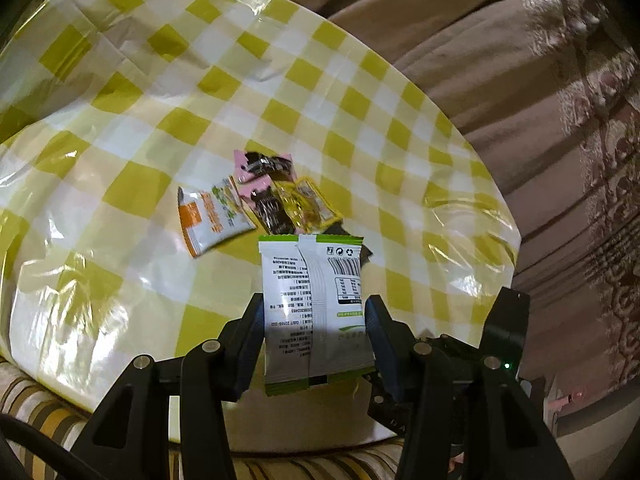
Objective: Organize snacks
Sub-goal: 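Grasp the white barcode packet with the left tool while the right tool grasps a clear-wrapped biscuit, then carry both packets into the white box and open both tools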
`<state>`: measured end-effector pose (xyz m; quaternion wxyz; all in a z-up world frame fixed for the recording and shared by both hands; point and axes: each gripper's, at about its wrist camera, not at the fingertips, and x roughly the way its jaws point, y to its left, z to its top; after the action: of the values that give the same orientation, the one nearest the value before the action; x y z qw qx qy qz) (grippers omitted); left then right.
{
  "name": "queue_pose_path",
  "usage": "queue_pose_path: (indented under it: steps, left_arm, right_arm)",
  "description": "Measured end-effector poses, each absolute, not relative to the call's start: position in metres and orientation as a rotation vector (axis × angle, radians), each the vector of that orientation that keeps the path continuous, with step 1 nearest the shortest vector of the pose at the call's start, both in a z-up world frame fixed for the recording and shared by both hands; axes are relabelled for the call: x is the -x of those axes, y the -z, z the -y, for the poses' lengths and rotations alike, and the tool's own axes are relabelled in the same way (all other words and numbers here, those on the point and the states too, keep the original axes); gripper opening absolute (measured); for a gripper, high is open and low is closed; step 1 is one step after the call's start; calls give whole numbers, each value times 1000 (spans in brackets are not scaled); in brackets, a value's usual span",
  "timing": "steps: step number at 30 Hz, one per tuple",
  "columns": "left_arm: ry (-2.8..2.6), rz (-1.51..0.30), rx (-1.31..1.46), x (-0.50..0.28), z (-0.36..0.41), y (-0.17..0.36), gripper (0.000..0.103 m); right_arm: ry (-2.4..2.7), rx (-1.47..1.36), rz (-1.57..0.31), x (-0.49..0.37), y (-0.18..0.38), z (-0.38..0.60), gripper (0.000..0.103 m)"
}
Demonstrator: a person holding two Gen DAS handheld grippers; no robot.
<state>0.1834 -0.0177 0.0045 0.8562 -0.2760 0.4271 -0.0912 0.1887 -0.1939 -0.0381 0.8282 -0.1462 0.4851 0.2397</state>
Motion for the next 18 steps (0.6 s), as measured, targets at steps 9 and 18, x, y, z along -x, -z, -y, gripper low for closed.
queue_pose_path:
  steps: [9, 18]
  left_arm:
    - [213, -903, 558, -182, 31, 0, 51]
    - [250, -900, 522, -179, 49, -3, 51]
  right_arm:
    - [-527, 299, -1023, -176, 41, 200, 51]
    - [-517, 233, -993, -160, 26, 222, 51]
